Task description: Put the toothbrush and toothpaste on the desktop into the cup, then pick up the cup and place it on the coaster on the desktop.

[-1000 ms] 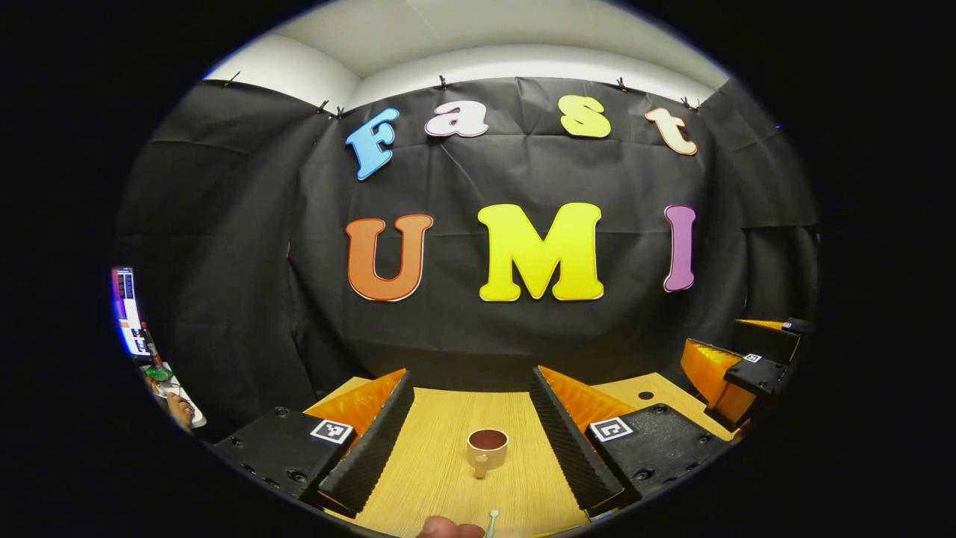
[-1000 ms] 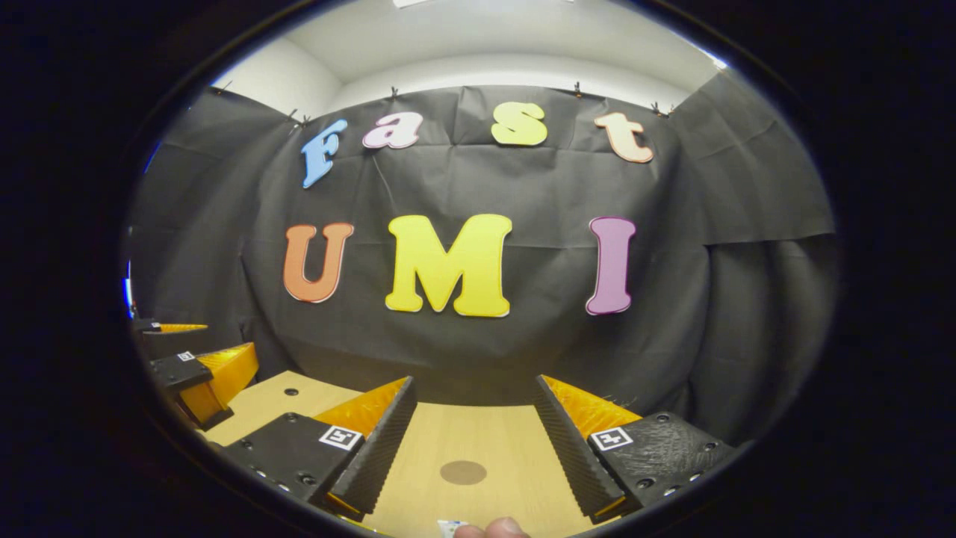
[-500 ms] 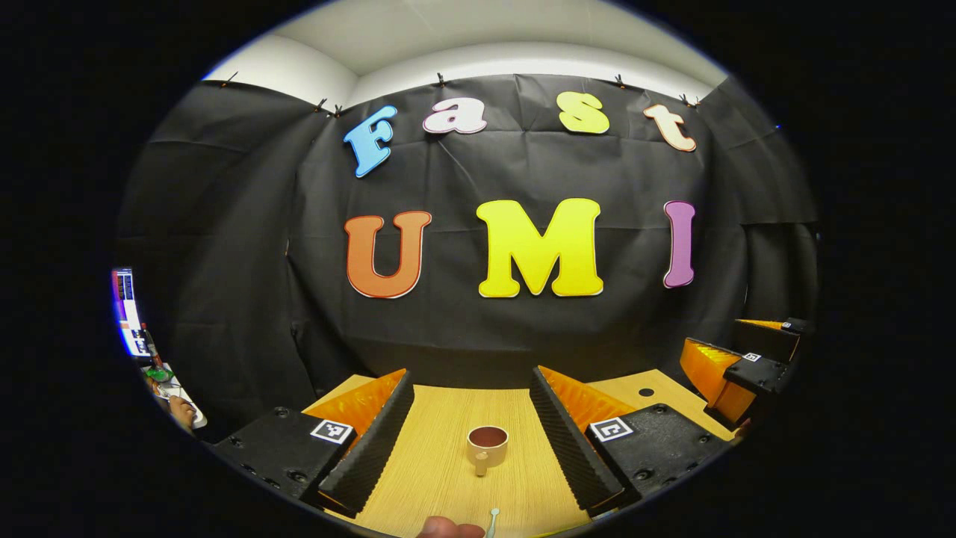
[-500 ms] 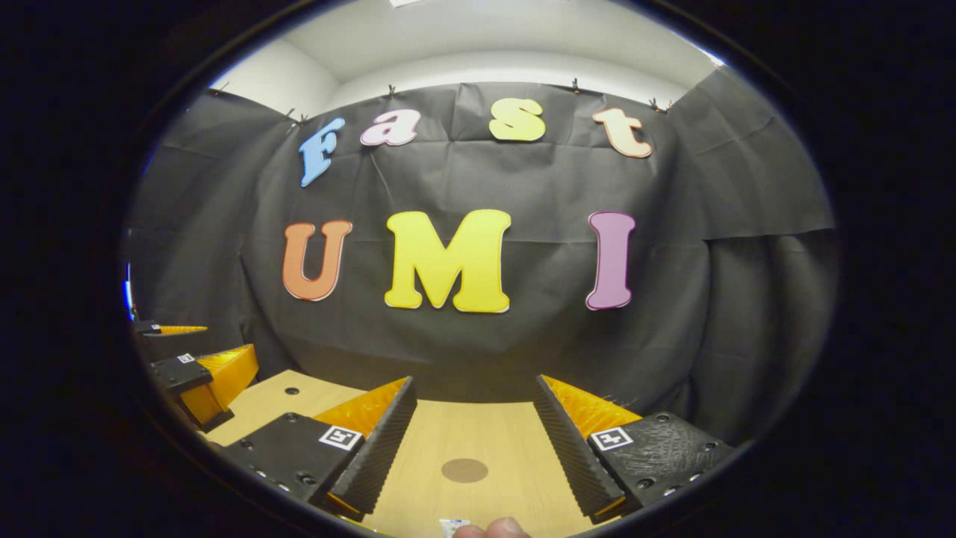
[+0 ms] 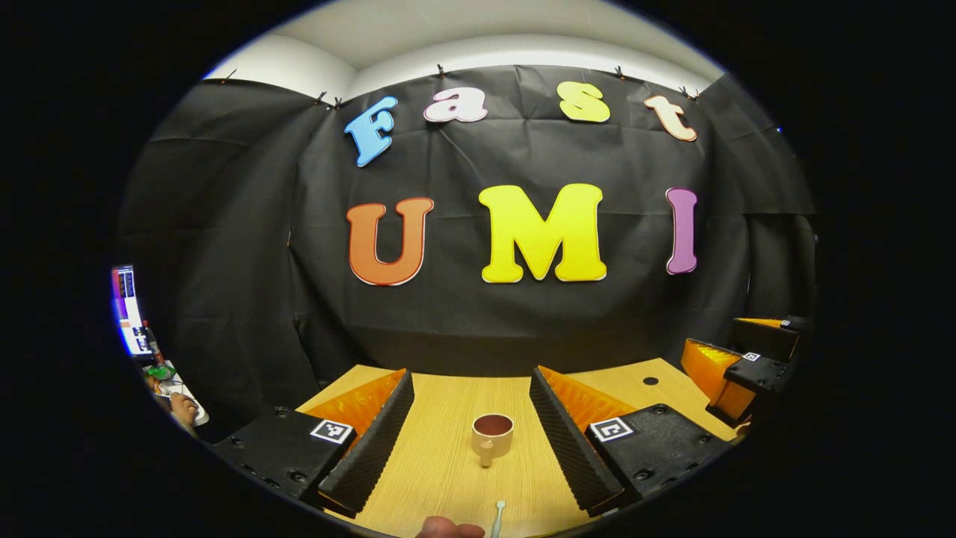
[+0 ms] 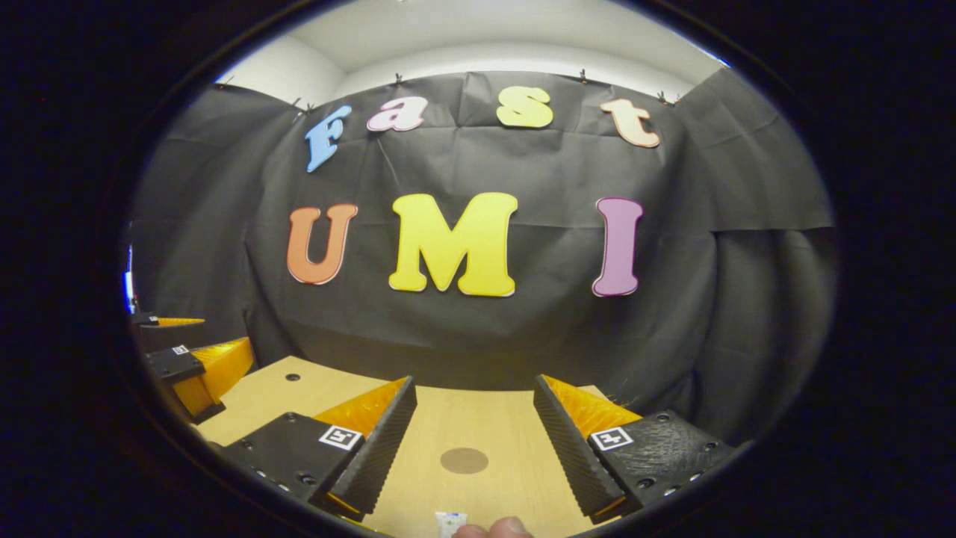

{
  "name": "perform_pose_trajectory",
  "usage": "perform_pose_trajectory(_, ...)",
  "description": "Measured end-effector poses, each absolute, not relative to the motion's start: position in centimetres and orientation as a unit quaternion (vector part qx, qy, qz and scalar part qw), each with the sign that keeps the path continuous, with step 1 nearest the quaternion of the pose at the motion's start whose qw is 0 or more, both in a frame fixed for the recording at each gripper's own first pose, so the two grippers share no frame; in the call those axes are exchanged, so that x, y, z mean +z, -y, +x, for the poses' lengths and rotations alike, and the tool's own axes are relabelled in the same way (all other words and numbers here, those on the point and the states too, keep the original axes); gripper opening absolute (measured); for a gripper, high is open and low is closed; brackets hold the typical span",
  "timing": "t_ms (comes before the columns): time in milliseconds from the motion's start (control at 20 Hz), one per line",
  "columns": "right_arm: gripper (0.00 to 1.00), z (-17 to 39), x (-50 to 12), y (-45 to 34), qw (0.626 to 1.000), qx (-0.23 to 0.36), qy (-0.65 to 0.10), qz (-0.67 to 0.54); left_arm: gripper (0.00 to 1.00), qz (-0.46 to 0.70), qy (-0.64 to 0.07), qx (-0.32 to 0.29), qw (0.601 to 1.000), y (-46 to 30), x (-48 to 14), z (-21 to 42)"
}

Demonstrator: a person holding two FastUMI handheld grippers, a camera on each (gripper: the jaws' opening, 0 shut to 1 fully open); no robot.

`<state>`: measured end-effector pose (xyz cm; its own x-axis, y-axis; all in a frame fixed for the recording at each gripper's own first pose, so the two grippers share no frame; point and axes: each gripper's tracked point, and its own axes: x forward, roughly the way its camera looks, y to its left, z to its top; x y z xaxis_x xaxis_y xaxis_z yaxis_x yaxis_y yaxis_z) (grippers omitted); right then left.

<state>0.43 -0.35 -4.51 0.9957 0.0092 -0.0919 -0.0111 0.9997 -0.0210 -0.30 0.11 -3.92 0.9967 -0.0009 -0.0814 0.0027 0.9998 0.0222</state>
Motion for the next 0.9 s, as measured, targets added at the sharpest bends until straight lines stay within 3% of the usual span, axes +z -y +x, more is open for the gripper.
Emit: perform_pose_trajectory(900,0.95,-4.7,-21.3,0.4,0.961,0.051,-0.27,-0.035,1.0,0.013,-0.254,-0.045,0.966,1.4,-21.9,-7.1)
